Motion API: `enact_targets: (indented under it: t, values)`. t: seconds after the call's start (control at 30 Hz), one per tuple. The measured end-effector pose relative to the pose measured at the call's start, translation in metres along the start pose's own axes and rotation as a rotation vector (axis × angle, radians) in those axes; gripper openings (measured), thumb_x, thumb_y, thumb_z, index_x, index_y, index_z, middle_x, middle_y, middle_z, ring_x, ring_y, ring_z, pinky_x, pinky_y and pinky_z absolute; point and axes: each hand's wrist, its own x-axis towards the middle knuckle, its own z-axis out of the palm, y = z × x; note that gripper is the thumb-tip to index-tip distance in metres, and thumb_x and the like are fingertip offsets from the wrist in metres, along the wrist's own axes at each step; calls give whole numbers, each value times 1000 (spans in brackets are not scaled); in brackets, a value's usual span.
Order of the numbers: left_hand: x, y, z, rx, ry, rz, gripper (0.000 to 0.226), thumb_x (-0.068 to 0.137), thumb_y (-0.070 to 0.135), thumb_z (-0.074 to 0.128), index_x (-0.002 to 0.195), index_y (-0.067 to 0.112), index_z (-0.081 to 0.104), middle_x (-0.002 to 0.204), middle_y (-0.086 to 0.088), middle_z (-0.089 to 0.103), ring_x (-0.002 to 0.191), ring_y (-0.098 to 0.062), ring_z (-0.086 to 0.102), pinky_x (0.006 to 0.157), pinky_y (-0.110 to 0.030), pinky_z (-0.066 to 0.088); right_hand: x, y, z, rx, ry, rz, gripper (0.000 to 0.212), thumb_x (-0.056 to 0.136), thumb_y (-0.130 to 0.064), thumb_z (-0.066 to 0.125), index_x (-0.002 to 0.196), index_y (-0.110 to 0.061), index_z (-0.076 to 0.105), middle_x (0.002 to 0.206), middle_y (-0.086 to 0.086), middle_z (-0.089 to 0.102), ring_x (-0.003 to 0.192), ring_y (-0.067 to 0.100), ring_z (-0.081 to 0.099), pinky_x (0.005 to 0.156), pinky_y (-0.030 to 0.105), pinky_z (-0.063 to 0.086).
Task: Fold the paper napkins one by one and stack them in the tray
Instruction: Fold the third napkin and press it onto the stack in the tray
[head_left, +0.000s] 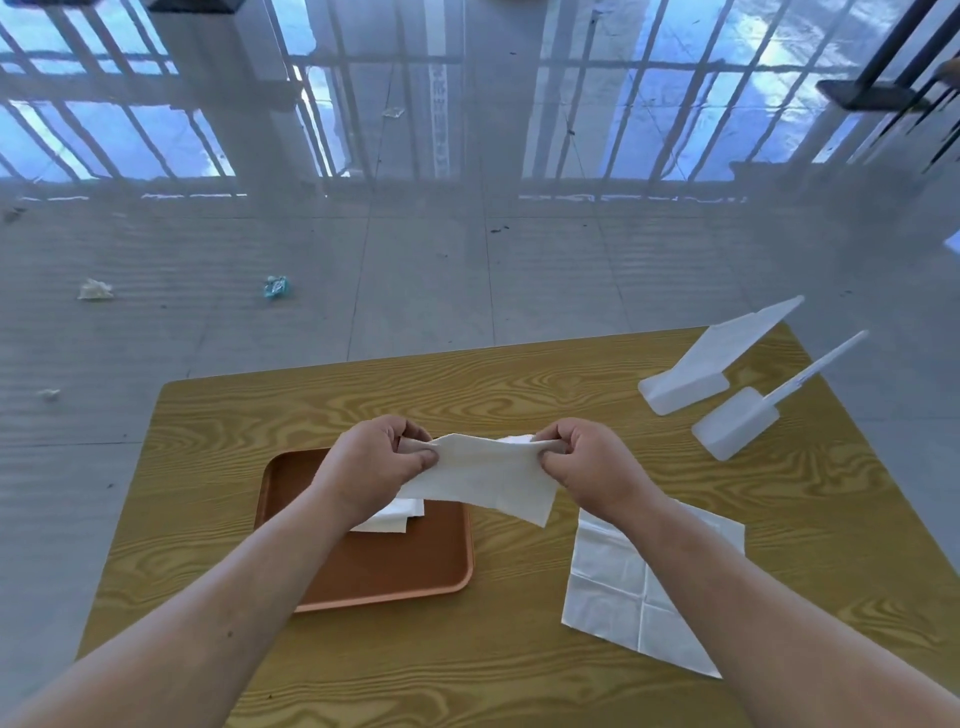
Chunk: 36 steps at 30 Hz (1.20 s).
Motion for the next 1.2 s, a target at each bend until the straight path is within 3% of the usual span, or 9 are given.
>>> enact_targets:
  t: [0.17,0.3,0.43,0.63,0.77,0.83,0.93,1.03,1.2]
  values:
    - [3,13,1,196,95,138,16,86,36,78,77,36,65,91,17,66,89,-11,59,67,-25,38,-5,2,1,-285,18,-53,8,88,-28,64,86,-26,71,103,-4,66,100,16,55,84,35,48]
    - [5,22,2,235,89,196,15,88,36,77,83,35,63,112,20,62,111,-12,53,81,-26,37,-9,0,2,-294,-100,12,7,85,-26,63,82,-23,68,78,-8,66,60,7,53,53,26,40]
    - [6,28,6,222,31,279,17,86,33,79,83,35,63,135,24,54,135,-1,39,104,-28,29,-12,1,8,-337,-146,21,8,86,-26,63,89,-22,69,90,-7,72,63,9,55,54,27,43]
    - [3,42,4,140,-21,225,14,81,40,79,83,38,65,78,22,71,67,-10,67,59,-42,59,-14,2,14,-160,-173,29,13,86,-21,64,97,-27,66,88,-7,72,69,9,63,55,29,50]
    - [4,46,7,56,-10,200,17,82,40,80,89,38,65,81,12,71,73,-21,71,63,-48,63,-11,0,20,28,-199,71,10,93,-19,65,93,-24,74,76,-7,69,60,8,55,55,25,44]
    - [5,41,9,141,98,214,34,82,47,79,109,44,59,109,21,65,104,-17,68,80,-37,56,-10,-2,20,175,-224,135,11,95,-17,66,93,-14,77,79,-4,70,70,12,59,64,27,48]
    - [4,32,9,199,209,118,80,79,61,79,143,33,41,150,5,46,144,-23,40,109,-40,38,-10,-1,21,510,-295,252,13,96,-9,67,104,-4,76,96,6,77,92,22,70,83,39,58]
    - [2,26,9,174,98,-95,116,64,91,66,154,30,29,161,-3,41,148,-28,39,115,-49,39,-10,-3,23,767,-316,328,18,96,-4,68,114,-2,71,106,12,78,97,26,74,85,42,62]
    - [-11,28,9,-55,-333,-454,117,52,108,43,140,32,46,108,-2,82,99,-27,79,94,-48,59,-7,-5,27,935,-288,326,55,96,-3,68,145,-16,47,128,20,71,102,29,75,76,38,62]
